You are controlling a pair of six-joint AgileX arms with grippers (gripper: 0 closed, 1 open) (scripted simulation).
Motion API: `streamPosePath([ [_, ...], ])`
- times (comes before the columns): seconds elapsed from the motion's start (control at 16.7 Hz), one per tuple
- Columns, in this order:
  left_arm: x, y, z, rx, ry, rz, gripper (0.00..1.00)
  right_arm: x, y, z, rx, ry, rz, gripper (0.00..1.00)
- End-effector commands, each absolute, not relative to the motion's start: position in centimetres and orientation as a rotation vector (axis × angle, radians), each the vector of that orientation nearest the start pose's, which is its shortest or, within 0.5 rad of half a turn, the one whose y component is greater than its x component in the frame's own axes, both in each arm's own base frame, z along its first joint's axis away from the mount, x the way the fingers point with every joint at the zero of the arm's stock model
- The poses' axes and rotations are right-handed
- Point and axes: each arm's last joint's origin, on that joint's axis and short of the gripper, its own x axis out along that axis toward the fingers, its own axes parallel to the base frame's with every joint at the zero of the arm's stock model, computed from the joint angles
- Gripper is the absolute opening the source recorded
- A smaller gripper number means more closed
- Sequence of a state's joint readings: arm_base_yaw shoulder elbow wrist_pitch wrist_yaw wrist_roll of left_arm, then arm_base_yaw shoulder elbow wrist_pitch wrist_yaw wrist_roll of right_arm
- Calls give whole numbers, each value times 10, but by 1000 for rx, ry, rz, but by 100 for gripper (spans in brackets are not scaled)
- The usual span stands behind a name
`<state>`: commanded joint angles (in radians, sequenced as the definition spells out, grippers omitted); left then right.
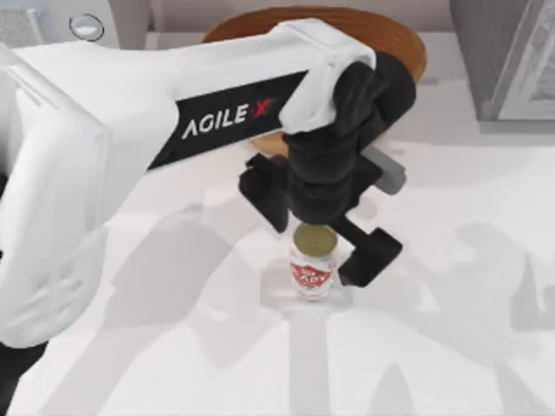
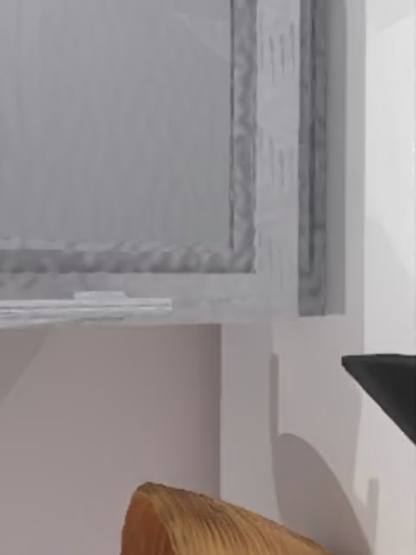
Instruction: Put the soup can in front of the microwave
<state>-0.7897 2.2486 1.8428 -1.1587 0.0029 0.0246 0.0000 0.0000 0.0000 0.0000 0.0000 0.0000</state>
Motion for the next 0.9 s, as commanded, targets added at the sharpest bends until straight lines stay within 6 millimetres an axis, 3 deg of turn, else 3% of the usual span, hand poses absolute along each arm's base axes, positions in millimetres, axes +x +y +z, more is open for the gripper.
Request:
streamPosePath([
  [0.3,313,-309,157,629,1477,-629,100,106,-1,160,0,0,0,100],
  [0.9,313,-309,157,629,1477,-629,25,106,-1,160,0,0,0,100],
])
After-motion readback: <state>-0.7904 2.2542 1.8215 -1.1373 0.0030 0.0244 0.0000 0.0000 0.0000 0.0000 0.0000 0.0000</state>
